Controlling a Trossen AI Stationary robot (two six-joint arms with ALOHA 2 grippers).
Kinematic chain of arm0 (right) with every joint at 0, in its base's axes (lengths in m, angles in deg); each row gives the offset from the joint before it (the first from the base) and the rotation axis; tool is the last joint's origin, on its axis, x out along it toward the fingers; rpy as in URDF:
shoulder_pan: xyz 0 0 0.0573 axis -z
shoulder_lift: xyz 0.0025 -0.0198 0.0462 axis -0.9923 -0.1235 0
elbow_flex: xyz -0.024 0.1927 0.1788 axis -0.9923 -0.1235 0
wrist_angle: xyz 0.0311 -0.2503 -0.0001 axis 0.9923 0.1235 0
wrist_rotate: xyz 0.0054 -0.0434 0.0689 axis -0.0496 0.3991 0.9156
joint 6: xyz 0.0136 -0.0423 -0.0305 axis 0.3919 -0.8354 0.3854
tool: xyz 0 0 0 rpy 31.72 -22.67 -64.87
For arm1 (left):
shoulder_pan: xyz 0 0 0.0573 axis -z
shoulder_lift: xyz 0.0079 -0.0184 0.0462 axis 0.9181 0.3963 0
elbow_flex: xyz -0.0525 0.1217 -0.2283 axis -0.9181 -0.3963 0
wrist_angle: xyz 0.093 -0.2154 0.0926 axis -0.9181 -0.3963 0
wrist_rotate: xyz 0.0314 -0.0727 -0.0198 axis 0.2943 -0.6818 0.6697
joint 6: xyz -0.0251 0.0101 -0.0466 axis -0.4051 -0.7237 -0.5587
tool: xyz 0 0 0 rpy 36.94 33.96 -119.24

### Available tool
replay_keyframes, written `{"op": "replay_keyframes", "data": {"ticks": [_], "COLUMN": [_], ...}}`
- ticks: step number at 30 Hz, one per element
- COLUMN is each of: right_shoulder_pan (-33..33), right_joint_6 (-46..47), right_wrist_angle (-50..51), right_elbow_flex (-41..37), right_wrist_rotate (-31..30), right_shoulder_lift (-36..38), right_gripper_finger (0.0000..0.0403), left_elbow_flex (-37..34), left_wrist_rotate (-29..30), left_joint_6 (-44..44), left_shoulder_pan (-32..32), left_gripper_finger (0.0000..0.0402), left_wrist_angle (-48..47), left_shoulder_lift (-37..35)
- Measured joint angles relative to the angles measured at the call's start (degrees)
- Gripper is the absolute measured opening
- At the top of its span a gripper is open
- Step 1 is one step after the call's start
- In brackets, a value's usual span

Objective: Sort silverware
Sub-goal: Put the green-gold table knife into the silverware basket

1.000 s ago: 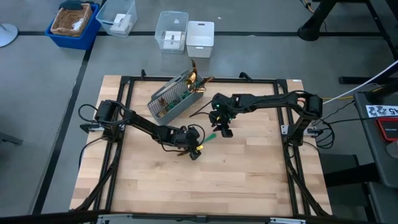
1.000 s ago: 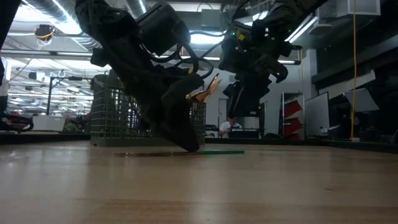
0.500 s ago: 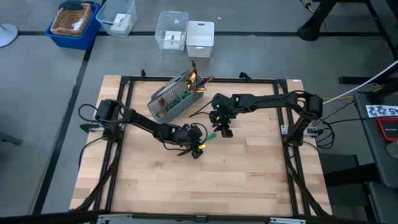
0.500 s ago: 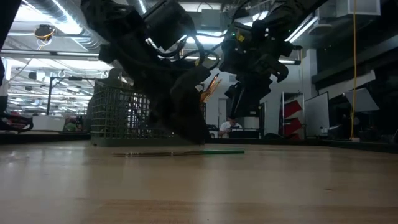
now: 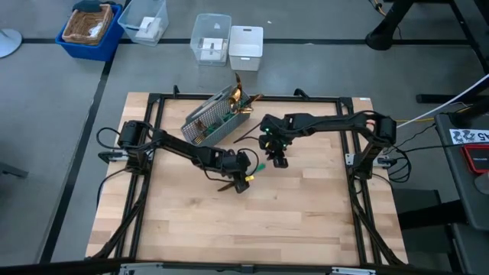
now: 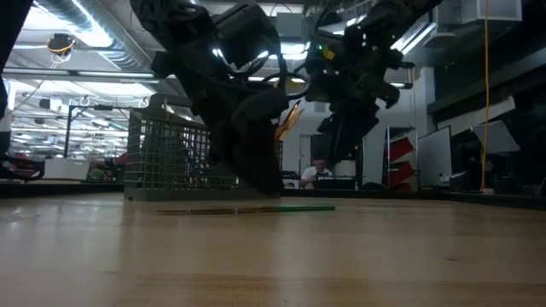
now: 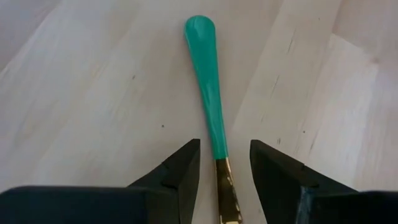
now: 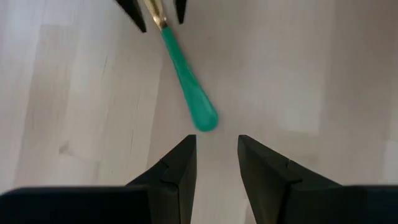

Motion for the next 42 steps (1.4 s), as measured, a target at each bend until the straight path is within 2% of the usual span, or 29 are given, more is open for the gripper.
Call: {"op": "replay_keyframes", "data": {"ticks": [4,10,20,31,39,42], "right_shoulder_pan": [0.0,0.0,0.0,0.0,0.0,0.0], "right_joint_6": [0.1,0.0,0.0,0.1,0.1,0.1], "right_wrist_angle": [3.9,3.4,3.1,3.0,3.1,3.1], "right_elbow_flex": [3.7,7.1,7.8,7.8,7.8,7.8], "right_wrist_rotate": [-1.1,-1.0,-0.9,-0.9,-0.9,-0.9], "right_shoulder_lift": [0.1,0.1,0.1,0.1,0.1,0.1], "right_gripper_finger": [0.0122,0.0122,0.0122,0.0122,0.0122,0.0122], "left_elbow_flex": [0.0,0.0,0.2,0.3,3.2,3.5], "left_wrist_rotate": [0.0,0.0,0.4,1.3,-0.6,-1.2], "left_joint_6": [0.5,2.9,2.9,2.7,2.9,2.9], "left_shoulder_pan": [0.2,0.7,0.8,0.7,0.6,0.6], "left_gripper_finger": [0.0131,0.0131,0.0131,0.0052,0.0044,0.0043], "left_wrist_angle": [0.0,0.0,-1.0,-6.3,-14.9,-15.4], "left_shoulder_lift": [0.1,0.5,3.6,3.8,3.8,3.8]}}
